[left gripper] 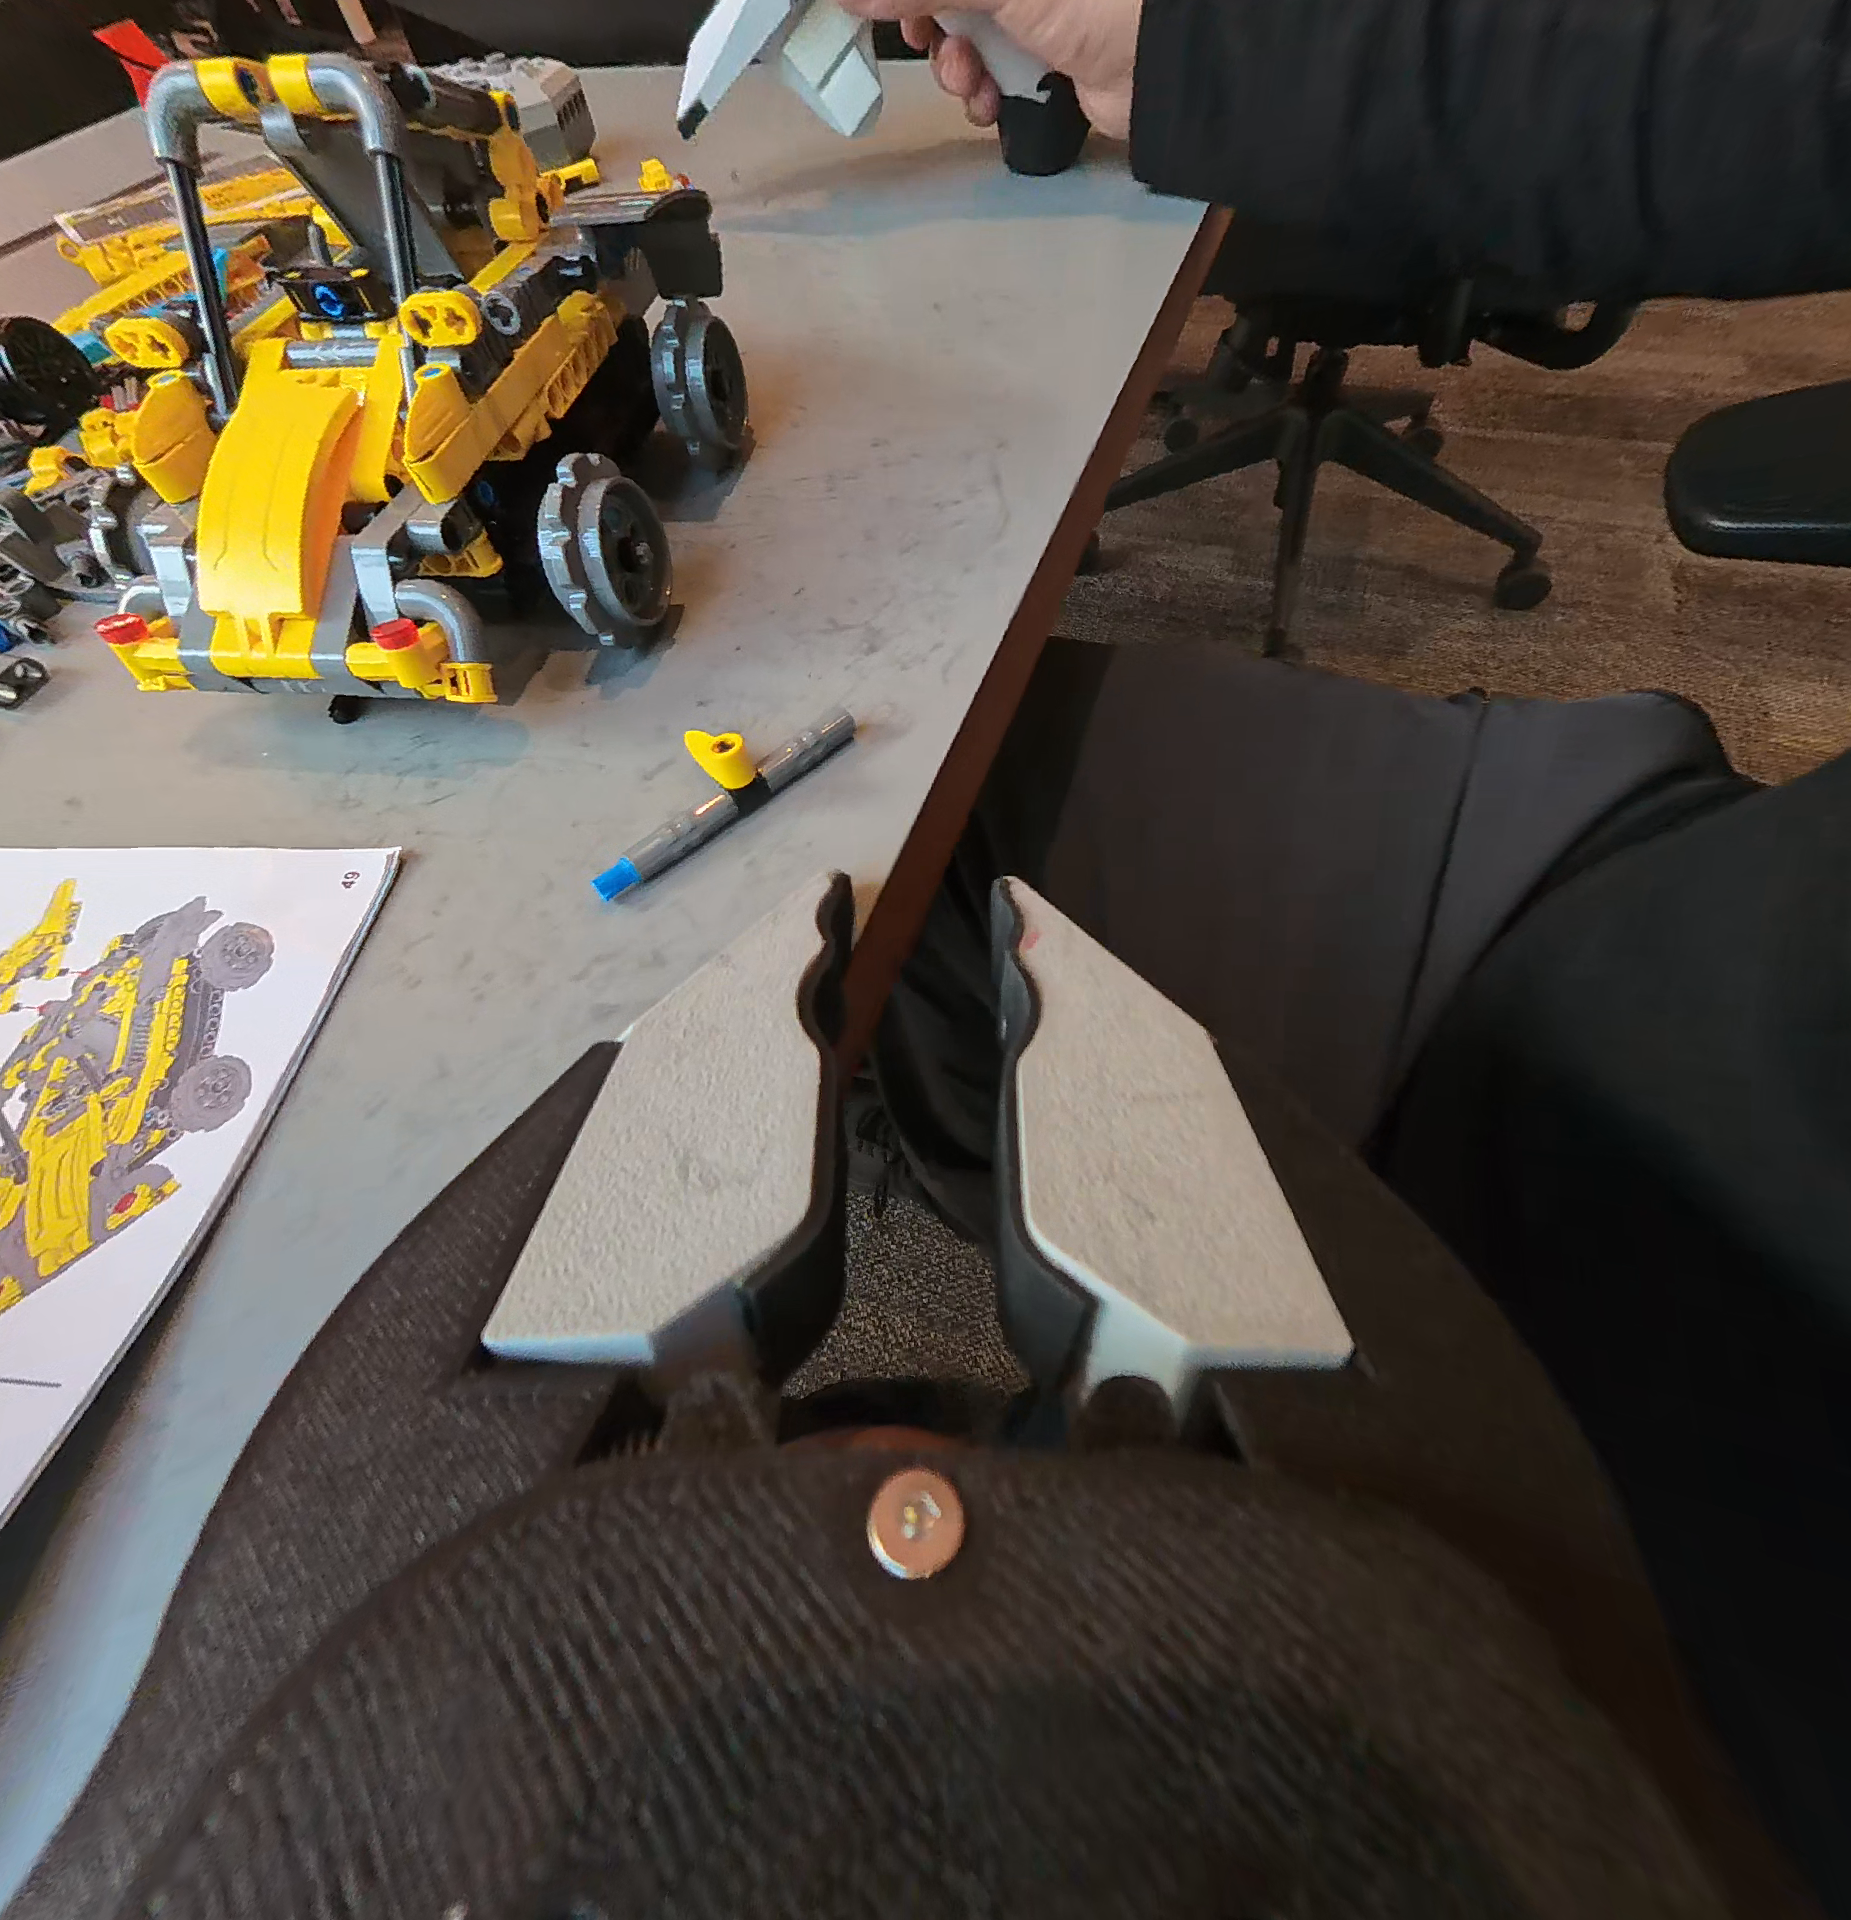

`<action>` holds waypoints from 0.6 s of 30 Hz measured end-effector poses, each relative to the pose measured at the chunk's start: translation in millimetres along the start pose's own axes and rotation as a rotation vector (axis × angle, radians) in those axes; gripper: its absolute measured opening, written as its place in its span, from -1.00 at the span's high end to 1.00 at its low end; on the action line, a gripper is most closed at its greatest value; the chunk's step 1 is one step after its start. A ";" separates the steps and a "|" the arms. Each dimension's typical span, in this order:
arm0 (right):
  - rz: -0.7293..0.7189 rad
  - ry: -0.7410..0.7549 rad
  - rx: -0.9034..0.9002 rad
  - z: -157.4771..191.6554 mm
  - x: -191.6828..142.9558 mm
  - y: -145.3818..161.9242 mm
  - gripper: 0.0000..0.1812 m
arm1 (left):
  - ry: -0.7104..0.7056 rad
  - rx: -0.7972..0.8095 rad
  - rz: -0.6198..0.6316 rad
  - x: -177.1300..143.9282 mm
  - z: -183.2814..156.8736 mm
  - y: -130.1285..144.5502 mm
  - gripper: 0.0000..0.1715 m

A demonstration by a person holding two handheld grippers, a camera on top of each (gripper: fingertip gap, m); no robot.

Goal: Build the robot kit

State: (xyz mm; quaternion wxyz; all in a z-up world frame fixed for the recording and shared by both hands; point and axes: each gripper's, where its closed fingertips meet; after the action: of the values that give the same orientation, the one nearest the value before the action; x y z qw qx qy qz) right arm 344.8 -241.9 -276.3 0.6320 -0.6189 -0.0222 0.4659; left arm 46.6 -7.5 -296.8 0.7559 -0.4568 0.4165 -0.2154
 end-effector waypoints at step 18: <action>0.032 -0.083 -0.066 17.1 1.0 5.9 0.79 | 0.017 -0.007 -0.017 -4.3 -1.6 -5.1 0.73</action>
State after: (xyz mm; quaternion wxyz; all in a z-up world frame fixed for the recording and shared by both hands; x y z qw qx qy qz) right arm 331.6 -229.4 -277.7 0.6023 -0.6199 -0.0541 0.5000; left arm 43.1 -7.8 -290.8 0.7490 -0.4611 0.4195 -0.2244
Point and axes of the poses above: each gripper's, where its closed fingertips meet, x out along the fingers, y out of its underside, z = x × y across the jaws, and after that the axes turned 10 degrees about x, right-handed
